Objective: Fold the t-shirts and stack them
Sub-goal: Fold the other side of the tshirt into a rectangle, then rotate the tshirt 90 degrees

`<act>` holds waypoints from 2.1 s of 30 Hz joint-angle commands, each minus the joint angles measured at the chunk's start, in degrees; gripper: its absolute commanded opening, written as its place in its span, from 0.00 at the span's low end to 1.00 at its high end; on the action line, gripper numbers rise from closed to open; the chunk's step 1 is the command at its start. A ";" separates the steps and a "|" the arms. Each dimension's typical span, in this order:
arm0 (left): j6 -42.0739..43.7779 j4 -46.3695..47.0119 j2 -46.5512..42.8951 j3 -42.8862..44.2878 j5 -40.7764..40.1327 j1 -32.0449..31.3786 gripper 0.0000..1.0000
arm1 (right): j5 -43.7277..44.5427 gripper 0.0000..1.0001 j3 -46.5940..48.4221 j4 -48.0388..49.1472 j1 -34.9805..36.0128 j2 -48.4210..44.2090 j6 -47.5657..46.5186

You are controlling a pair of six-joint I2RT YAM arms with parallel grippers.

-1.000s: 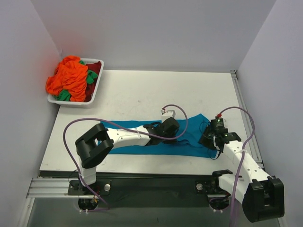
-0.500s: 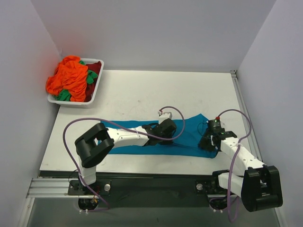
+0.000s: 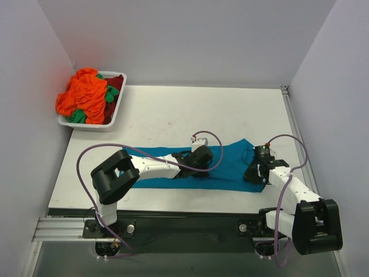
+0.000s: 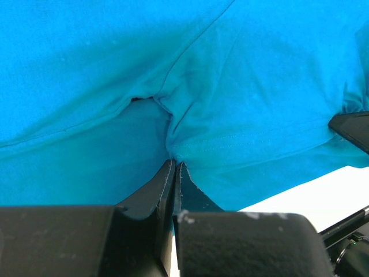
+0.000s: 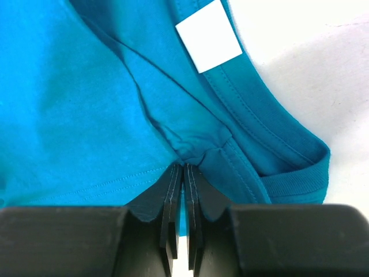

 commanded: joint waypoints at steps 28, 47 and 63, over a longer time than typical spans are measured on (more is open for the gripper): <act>13.20 -8.41 -18.89 -17.26 -5.30 9.56 0.16 | 3.69 0.23 12.14 1.30 7.32 13.89 7.98; 3.70 1.77 -2.02 -1.81 6.82 -1.61 0.21 | -0.96 0.36 82.90 -20.21 7.93 66.18 -13.19; 12.41 -7.43 -24.85 -15.40 1.21 0.86 0.47 | 2.37 0.54 76.69 -21.57 13.11 51.90 -9.61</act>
